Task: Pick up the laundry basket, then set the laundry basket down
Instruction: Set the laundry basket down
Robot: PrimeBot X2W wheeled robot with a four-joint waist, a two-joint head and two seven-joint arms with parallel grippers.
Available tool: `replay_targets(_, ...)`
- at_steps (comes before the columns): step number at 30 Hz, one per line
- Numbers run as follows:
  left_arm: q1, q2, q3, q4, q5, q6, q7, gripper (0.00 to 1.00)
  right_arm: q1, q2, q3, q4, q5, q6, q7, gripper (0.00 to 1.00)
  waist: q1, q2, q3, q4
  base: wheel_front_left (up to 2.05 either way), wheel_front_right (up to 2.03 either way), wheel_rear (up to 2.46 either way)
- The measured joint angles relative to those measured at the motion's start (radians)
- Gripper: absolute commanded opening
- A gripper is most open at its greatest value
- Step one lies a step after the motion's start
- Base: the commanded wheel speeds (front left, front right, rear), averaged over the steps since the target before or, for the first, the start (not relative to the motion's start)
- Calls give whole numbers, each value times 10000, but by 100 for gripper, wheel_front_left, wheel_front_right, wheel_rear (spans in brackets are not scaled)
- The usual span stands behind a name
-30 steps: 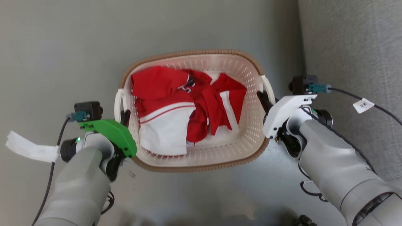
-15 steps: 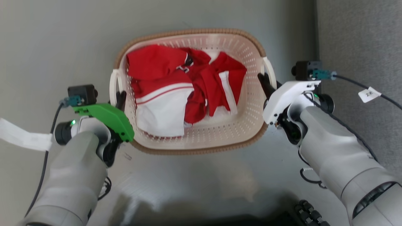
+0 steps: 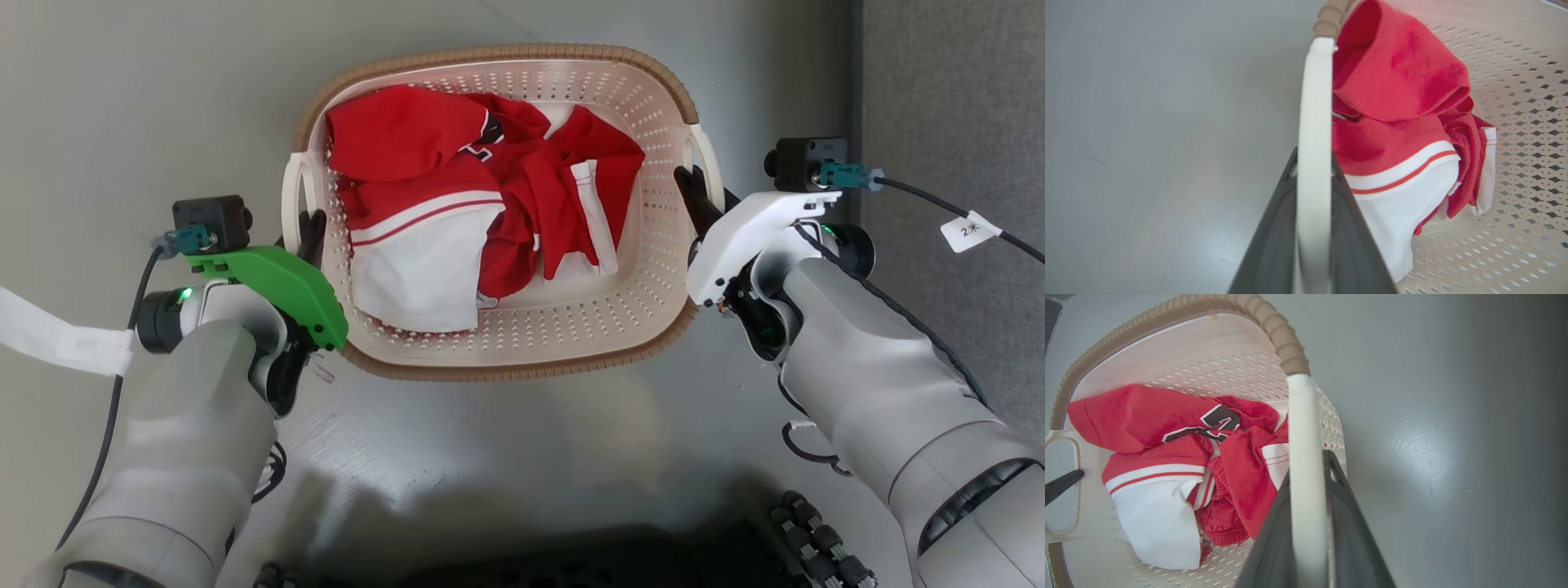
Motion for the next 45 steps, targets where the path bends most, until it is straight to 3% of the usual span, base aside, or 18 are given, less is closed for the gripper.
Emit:
replay_targets(24,-496,25,-65,86,245,0,-249,0,-366,2,-61,96,88,2,-247,0,-1,0,580,90,0,0,0)
replay_targets(25,-500,25,-65,86,245,0,-257,0,-374,2,-67,121,88,4,-255,5,-1,0,588,94,0,0,0)
replay_targets(26,-503,21,-67,86,245,0,-303,0,-384,2,-75,138,88,6,-257,30,-1,0,595,98,0,0,0)
replay_targets(27,-505,13,-67,90,245,0,-305,0,-395,2,-109,186,90,8,-257,94,-1,0,600,101,0,0,0)
replay_targets(28,-506,10,-65,111,245,0,-305,37,-399,4,-140,226,113,33,-257,100,-1,0,604,103,0,0,0)
replay_targets(29,-508,2,-63,150,245,0,-305,100,-399,19,-151,270,155,107,-257,100,-1,0,606,104,0,0,0)
replay_targets(45,-510,-4,-96,416,228,0,-307,100,-402,38,-253,456,176,107,-257,100,-1,0,438,116,0,0,0)
